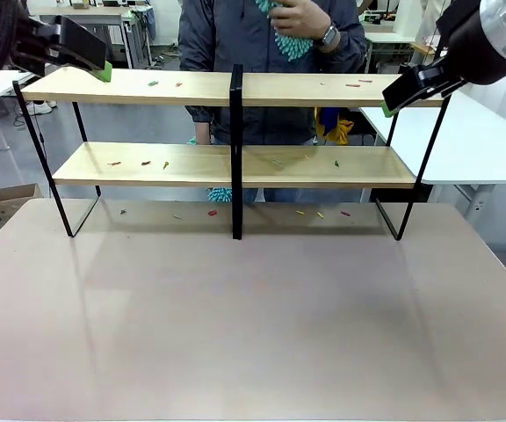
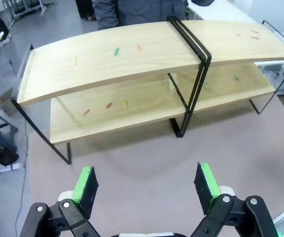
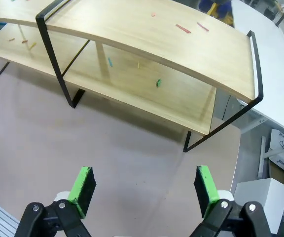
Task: Clean the shelves.
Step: Pick up the Duster when the human hands it over.
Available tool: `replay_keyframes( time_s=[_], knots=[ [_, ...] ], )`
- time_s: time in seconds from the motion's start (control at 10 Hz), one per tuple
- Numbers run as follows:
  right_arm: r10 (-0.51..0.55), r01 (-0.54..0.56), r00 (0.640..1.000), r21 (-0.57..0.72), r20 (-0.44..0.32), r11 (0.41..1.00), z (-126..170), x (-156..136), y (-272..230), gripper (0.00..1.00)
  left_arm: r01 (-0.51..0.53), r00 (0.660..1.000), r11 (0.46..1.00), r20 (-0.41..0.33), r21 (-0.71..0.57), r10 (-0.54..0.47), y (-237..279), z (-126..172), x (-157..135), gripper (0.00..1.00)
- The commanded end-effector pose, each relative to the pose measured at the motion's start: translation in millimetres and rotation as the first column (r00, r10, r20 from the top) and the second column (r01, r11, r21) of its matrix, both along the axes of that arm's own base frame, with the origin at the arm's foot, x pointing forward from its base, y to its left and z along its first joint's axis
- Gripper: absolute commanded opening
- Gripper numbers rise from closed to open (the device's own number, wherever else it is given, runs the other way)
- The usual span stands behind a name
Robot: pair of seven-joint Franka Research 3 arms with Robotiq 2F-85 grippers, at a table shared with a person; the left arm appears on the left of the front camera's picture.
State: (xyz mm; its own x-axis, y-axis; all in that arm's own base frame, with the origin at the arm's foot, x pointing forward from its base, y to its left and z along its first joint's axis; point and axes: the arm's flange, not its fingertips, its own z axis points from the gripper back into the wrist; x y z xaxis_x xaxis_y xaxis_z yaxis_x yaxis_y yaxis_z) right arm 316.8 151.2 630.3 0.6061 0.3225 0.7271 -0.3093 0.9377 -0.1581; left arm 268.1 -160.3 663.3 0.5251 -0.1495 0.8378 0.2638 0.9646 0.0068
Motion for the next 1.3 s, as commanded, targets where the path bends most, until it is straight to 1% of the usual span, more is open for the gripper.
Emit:
replay_keyframes(
  time_s=[0.0,0.4,0.5,0.7,0.8,0.9,1.1,1.2],
  knots=[
    [0.003,-0.003,1.0,0.0,-0.001,1.0,7,5,5,1.0,0.006,1.0,1.0,-0.008,-0.016,-0.006,-7,-2,2,1.0],
    [-0.002,0.002,1.0,0.006,0.007,1.0,9,3,6,1.0,0.047,0.999,0.998,-0.013,0.039,-0.046,-10,-5,5,1.0],
    [0.002,-0.002,1.0,0.007,0.015,1.0,9,0,7,1.0,0.018,1.0,1.0,-0.016,0.011,-0.018,-8,-6,3,1.0],
    [0.015,-0.015,1.0,0.029,0.027,0.999,12,-8,10,1.0,0.018,1.0,1.0,-0.016,0.011,-0.018,-8,-6,3,1.0],
    [0.005,-0.004,1.0,0.069,-0.006,0.998,12,-10,13,1.0,0.018,1.0,1.0,-0.016,0.011,-0.018,-8,-6,3,1.0],
    [-0.071,0.074,0.997,0.102,-0.037,0.992,14,-15,21,1.0,0.018,1.0,1.0,-0.016,0.011,-0.018,-8,-6,3,1.0],
    [-0.104,0.105,0.994,0.113,-0.016,0.988,20,-29,32,1.0,0.018,1.0,1.0,-0.016,0.011,-0.018,-8,-6,3,1.0],
    [-0.143,0.142,0.99,0.127,0.003,0.982,25,-33,34,1.0,0.018,1.0,1.0,-0.016,0.011,-0.018,-8,-6,3,1.0]
  ],
)
